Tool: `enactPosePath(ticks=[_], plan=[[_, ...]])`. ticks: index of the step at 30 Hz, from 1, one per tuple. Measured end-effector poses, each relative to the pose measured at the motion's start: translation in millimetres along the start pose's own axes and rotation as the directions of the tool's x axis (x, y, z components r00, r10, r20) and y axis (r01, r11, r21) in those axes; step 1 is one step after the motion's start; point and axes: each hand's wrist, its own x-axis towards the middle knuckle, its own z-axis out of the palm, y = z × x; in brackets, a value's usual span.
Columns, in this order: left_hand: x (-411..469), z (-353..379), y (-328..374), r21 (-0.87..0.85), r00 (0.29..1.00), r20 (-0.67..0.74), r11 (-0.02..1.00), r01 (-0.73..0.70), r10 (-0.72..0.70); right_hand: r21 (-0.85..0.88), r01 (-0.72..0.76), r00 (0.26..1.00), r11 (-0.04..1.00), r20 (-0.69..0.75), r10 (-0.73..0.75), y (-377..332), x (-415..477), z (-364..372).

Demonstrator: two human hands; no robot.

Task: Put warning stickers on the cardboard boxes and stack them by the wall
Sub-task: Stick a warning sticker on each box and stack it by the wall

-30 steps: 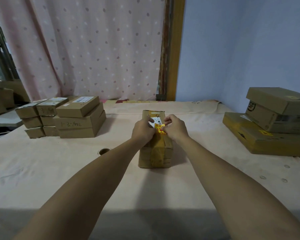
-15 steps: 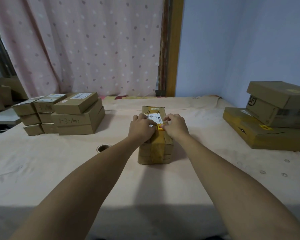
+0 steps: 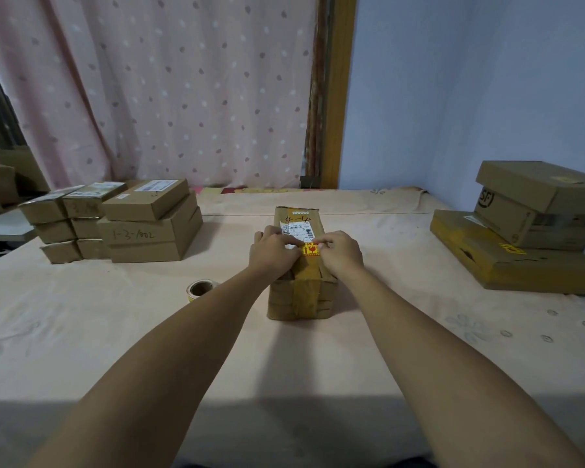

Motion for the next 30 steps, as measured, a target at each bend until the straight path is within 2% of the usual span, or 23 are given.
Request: enactPosePath(ticks=[3, 6, 9, 12, 15, 18, 21, 26, 28, 30], plan=[[-3.4, 0.0, -2.1, -0.302, 0.995, -0.038, 0.95, 0.081, -0.097, 0.111, -0.049, 0.999, 0.993, 0.013, 0.048, 1.2, -2.4, -5.6], [-7.9, -1.4, -5.4, -0.531, 0.964, -0.003, 0.817, 0.225, -0.267, 0.169, -0.135, 0.99, 0.976, 0.049, 0.128, 10.0, -9.9, -10.9], [-9.0, -3.5, -10.1, -0.549, 0.91, 0.073, 0.745, 0.379, -0.409, 0.2, -0.219, 0.973, 0.955, 0.123, 0.197, 24.5, -16.1, -9.8], [-13.2, -3.7, -11.8, -0.534, 0.87, 0.211, 0.693, 0.484, -0.445, 0.282, -0.26, 0.96, 0.924, 0.181, 0.215, 32.4, -25.4, -10.6], [-18.3, -1.5, -9.6, -0.5, 0.837, 0.34, 0.671, 0.548, -0.429, 0.359, -0.267, 0.951, 0.894, 0.247, 0.185, 35.8, -35.1, -14.6], [-21.2, -1.4, -3.1, -0.563, 0.841, 0.368, 0.624, 0.542, -0.398, 0.434, -0.261, 0.952, 0.862, 0.266, 0.154, 36.3, -42.8, -20.6], [-27.8, 1.5, 11.3, -0.639, 0.868, 0.358, 0.588, 0.496, -0.344, 0.458, -0.208, 0.972, 0.864, 0.197, 0.129, 39.9, -45.5, -29.7], [-43.9, 9.1, 54.7, -0.68, 0.933, 0.347, 0.659, 0.322, -0.097, 0.493, -0.146, 0.989, 0.858, 0.072, 0.126, 39.7, -54.1, -72.5], [-45.2, 12.5, 73.8, -0.725, 0.935, 0.354, 0.631, 0.278, -0.005, 0.531, -0.138, 0.99, 0.836, 0.041, 0.138, 43.6, -56.6, -93.5], [-44.5, 21.1, 94.5, -0.749, 0.915, 0.403, 0.586, 0.31, 0.032, 0.536, -0.135, 0.989, 0.833, 0.018, 0.148, 49.4, -58.5, -113.7]])
